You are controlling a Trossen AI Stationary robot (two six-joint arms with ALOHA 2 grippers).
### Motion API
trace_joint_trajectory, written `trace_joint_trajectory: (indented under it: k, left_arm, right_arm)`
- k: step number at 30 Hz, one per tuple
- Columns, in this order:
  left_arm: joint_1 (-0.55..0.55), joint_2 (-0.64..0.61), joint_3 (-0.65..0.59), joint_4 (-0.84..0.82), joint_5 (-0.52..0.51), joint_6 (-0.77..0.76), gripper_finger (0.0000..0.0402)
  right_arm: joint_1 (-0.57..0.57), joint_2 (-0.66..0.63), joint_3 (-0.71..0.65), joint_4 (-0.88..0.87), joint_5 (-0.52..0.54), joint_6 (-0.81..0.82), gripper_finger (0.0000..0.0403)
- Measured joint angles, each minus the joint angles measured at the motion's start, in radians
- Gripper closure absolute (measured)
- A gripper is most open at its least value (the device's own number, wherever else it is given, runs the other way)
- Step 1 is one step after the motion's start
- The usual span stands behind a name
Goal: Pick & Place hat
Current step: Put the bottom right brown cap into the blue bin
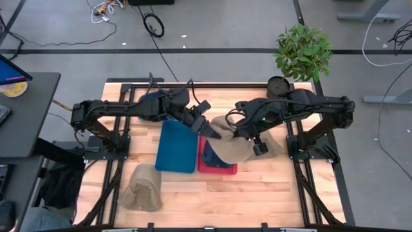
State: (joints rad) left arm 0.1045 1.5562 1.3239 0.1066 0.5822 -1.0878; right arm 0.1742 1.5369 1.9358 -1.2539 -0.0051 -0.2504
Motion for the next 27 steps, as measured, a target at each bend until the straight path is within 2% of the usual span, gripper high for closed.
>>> trace_joint_trajectory:
  k: [4, 9, 10, 16, 19, 22, 27]
  left_arm:
    - [0.022, 0.000, 0.000, 0.000, -0.003, 0.002, 0.0217]
    - [0.022, 0.000, 0.000, 0.003, 0.039, 0.080, 0.0368]
    - [0.020, 0.000, 0.000, 0.003, 0.051, 0.092, 0.0381]
    - [0.015, -0.001, 0.000, 0.002, 0.093, 0.131, 0.0387]
    - [0.021, -0.021, 0.000, -0.031, 0.093, 0.147, 0.0387]
    - [0.034, -0.061, 0.000, -0.166, 0.075, 0.205, 0.0387]
    - [0.059, -0.143, 0.000, -0.477, -0.030, 0.358, 0.0387]
  right_arm:
    - [0.007, 0.011, 0.000, -0.006, 0.001, 0.003, 0.0403]
    - [0.006, 0.016, 0.000, 0.000, 0.045, 0.042, 0.0399]
    - [0.006, 0.016, 0.000, 0.004, 0.046, 0.045, 0.0396]
    - [0.007, 0.016, 0.000, 0.039, 0.044, 0.077, 0.0381]
    - [0.004, 0.016, 0.000, 0.055, 0.010, 0.142, 0.0372]
    - [-0.010, 0.016, 0.000, 0.052, -0.015, 0.212, 0.0352]
    - [-0.025, 0.012, 0.000, 0.047, -0.017, 0.260, 0.0290]
